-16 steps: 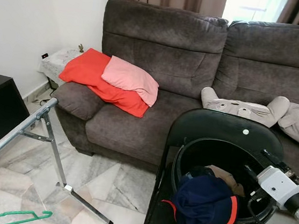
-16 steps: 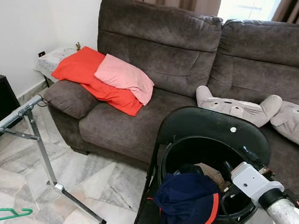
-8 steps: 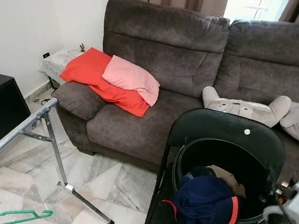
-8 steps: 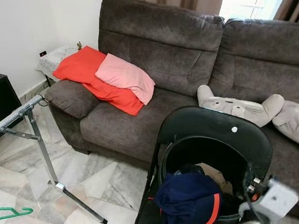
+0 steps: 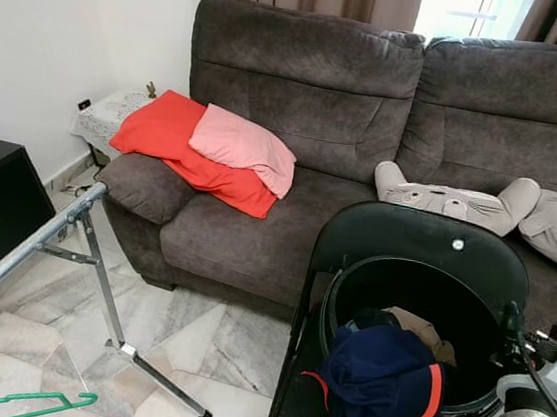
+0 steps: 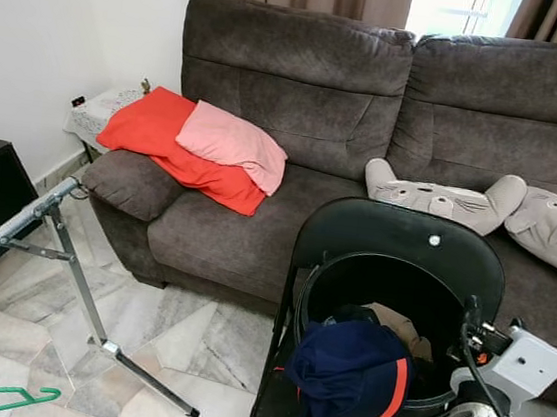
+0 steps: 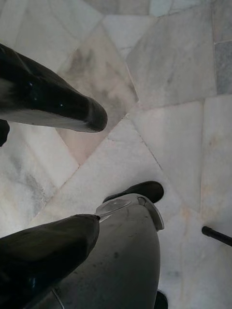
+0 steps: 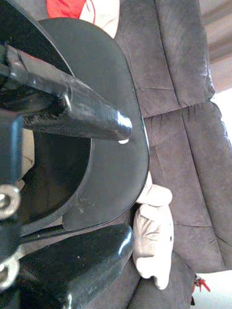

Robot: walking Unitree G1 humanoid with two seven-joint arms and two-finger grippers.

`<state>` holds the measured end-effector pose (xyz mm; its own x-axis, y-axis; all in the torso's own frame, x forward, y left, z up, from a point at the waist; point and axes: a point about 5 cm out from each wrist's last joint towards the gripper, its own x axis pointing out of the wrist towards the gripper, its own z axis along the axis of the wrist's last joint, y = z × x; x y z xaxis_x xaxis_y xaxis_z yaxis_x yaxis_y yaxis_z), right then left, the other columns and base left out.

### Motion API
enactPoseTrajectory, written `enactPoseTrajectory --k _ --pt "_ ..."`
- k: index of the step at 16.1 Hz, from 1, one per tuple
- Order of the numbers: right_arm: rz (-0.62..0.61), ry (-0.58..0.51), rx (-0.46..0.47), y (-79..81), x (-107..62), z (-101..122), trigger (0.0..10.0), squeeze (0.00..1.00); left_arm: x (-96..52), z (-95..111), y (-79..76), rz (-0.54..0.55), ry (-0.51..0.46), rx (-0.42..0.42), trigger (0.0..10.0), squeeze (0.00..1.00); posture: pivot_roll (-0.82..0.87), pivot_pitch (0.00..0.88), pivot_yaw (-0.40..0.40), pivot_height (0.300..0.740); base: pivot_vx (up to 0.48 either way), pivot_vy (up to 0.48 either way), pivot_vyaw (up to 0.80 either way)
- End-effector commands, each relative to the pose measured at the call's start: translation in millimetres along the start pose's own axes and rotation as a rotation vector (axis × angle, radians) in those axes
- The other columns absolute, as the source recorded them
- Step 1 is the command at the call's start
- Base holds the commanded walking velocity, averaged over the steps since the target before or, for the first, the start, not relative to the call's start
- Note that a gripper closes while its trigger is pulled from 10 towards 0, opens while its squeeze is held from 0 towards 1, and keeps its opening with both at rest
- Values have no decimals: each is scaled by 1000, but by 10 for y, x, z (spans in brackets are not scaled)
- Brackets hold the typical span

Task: Hang hanger

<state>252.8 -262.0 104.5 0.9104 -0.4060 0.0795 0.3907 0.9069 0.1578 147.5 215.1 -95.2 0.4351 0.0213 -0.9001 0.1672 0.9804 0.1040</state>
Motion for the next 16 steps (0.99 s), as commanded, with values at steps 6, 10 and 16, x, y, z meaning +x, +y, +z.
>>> enactPoseTrajectory --k 6,10,16 --pt "66 -12 -48 139 40 51 10000 0 -7 -55 -14 -9 7 1 10000 0 -14 0 32 740 0 0 0" --pt "71 -15 -49 151 42 42 10000 0 -7 -59 -18 -13 8 3 10000 0 -15 0 32 740 196 0 0" --pt "68 -20 -52 153 49 42 10000 0 -9 -66 -15 -16 7 11 10000 0 -16 0 33 740 307 0 0"
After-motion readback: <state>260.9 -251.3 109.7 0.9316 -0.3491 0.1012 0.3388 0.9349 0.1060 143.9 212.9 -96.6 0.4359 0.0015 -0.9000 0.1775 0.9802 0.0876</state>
